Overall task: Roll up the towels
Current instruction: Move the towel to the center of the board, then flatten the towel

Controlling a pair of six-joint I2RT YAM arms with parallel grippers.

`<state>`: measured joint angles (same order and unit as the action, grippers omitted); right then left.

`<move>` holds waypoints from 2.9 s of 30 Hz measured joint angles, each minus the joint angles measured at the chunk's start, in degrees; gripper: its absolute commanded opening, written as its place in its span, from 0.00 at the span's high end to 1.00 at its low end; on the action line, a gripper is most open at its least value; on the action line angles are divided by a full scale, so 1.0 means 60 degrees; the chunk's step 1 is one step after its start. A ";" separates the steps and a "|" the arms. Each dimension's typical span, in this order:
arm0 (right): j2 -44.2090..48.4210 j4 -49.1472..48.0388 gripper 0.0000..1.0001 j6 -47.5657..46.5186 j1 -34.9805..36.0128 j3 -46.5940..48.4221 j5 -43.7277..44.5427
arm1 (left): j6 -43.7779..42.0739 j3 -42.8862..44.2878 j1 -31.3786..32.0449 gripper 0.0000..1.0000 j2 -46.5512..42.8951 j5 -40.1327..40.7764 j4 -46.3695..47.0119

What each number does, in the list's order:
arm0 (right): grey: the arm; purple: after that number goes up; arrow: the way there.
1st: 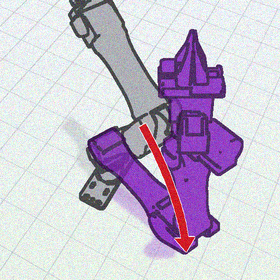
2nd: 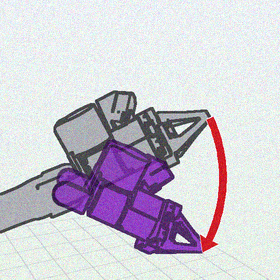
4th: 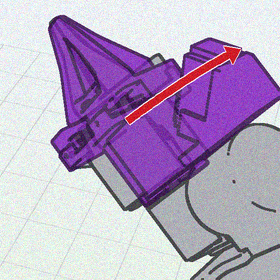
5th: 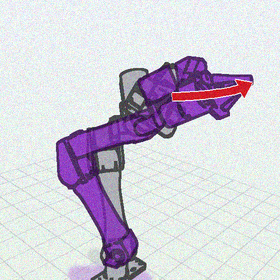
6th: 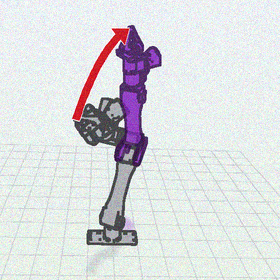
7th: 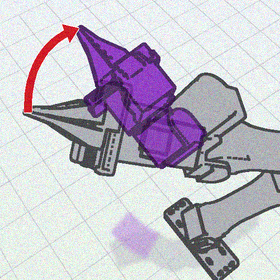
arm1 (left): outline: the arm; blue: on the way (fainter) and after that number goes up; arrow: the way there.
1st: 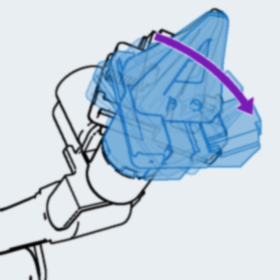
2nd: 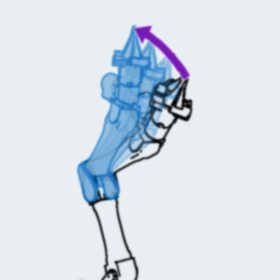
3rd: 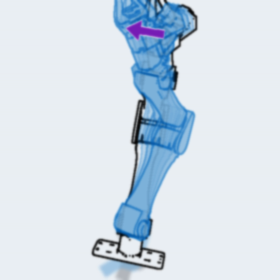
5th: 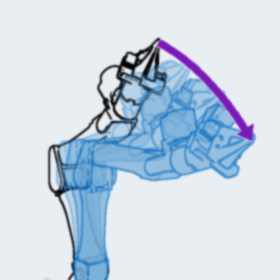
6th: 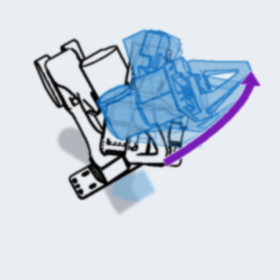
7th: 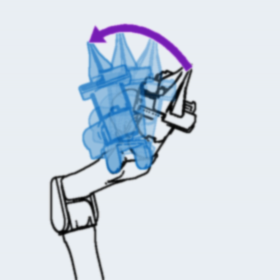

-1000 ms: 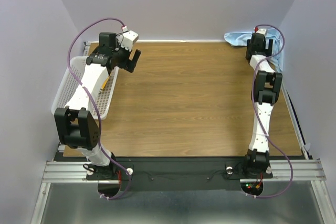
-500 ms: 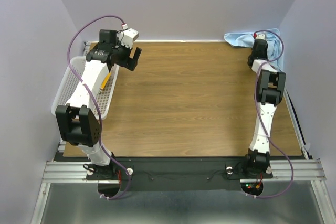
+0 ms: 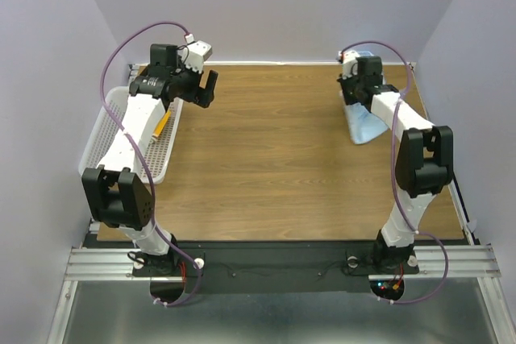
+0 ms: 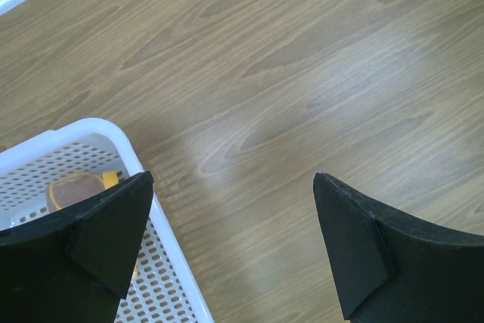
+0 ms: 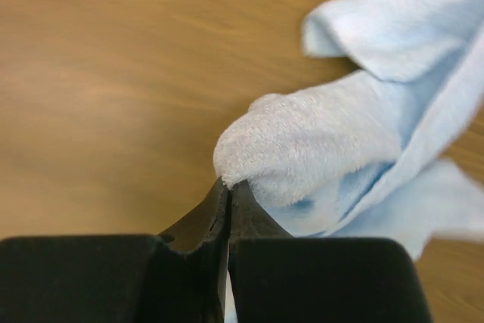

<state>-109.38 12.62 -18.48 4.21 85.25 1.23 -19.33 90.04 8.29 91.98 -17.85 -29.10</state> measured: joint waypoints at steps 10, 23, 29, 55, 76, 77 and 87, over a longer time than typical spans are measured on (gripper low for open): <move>0.1428 0.2925 0.37 0.0576 0.3810 -0.2703 -0.4364 | 0.0106 -0.1016 0.0000 0.01 -0.1257 -0.0601 0.0222; 0.3821 0.3883 0.39 0.0860 0.3293 -0.2747 -0.4062 | 0.0579 -0.2288 0.0725 0.01 -0.0896 -0.1490 0.0750; 0.3406 0.4033 0.39 0.0801 0.2696 -0.3264 -0.1993 | 0.0743 -0.2364 0.1381 0.08 -0.0186 -0.1610 0.1231; 0.0812 0.4076 0.98 0.2903 -0.0095 -0.2280 -0.3752 | 0.1129 0.2761 0.3752 0.01 0.6073 -0.0401 0.2524; 0.2029 0.4415 0.99 0.3180 -0.2747 -0.1942 -0.5023 | -0.0634 -0.1566 0.3916 1.00 0.3574 0.1552 0.1115; 0.2051 0.4437 0.99 0.3115 -0.2863 -0.1905 -0.5005 | -0.0663 -0.2014 0.3909 1.00 0.3118 0.1552 0.0863; 0.2069 0.4758 0.99 0.2860 -0.3238 -0.1858 -0.4962 | -0.0514 -0.3501 0.3304 0.35 -0.0084 0.0178 -0.0889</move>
<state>-96.97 41.17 -1.32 -15.22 74.11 -28.53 -22.41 69.04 28.12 91.48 -16.78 -34.44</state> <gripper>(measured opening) 0.056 0.623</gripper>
